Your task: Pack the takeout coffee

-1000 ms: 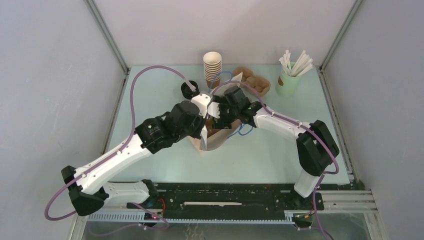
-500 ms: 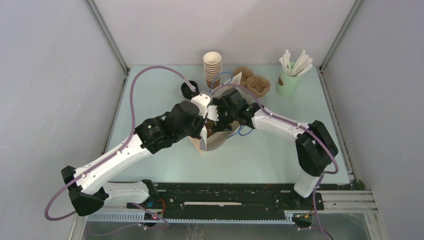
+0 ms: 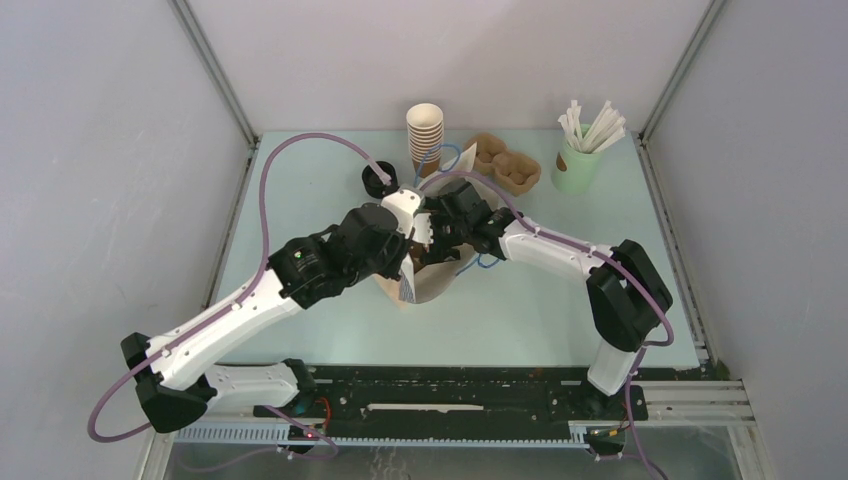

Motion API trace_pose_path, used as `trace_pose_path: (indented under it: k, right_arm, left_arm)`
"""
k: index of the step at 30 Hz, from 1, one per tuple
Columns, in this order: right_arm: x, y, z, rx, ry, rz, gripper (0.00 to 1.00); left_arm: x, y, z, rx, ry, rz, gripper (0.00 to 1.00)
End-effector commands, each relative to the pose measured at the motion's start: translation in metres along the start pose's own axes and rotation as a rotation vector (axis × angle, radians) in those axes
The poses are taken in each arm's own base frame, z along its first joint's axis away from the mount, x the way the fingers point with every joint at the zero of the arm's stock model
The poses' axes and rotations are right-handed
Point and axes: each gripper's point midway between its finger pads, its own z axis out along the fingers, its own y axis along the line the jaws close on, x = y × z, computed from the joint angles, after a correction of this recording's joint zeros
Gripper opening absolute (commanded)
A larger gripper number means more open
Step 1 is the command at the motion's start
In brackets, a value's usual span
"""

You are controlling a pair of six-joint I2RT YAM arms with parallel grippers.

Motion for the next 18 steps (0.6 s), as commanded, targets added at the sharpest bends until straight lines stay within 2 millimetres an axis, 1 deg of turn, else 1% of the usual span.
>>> trace_pose_path:
  k: [1,6,8,11,15,18]
  right_arm:
    - [-0.009,0.011,0.005,-0.035,-0.025,-0.08,1.0]
    - [-0.009,0.006,0.011,0.0,-0.009,-0.09,0.99]
    - [-0.008,0.004,0.012,0.011,-0.005,-0.09,0.97]
    - [-0.011,0.002,0.011,0.018,-0.016,-0.081,0.9]
    - [-0.014,0.002,0.006,0.015,-0.027,-0.065,0.76]
    - [-0.012,0.002,0.001,0.007,-0.029,-0.042,0.7]
  left_arm:
    - [-0.02,0.003,-0.011,0.004,-0.074,0.0,0.0]
    - [-0.02,0.002,-0.012,0.009,-0.074,0.002,0.0]
    - [-0.02,0.003,-0.012,0.009,-0.076,0.002,0.0]
    - [-0.021,0.003,-0.012,0.008,-0.077,0.001,0.0]
    - [-0.02,0.003,-0.012,0.007,-0.075,-0.001,0.0]
    - [-0.019,0.003,-0.012,0.008,-0.073,-0.003,0.0]
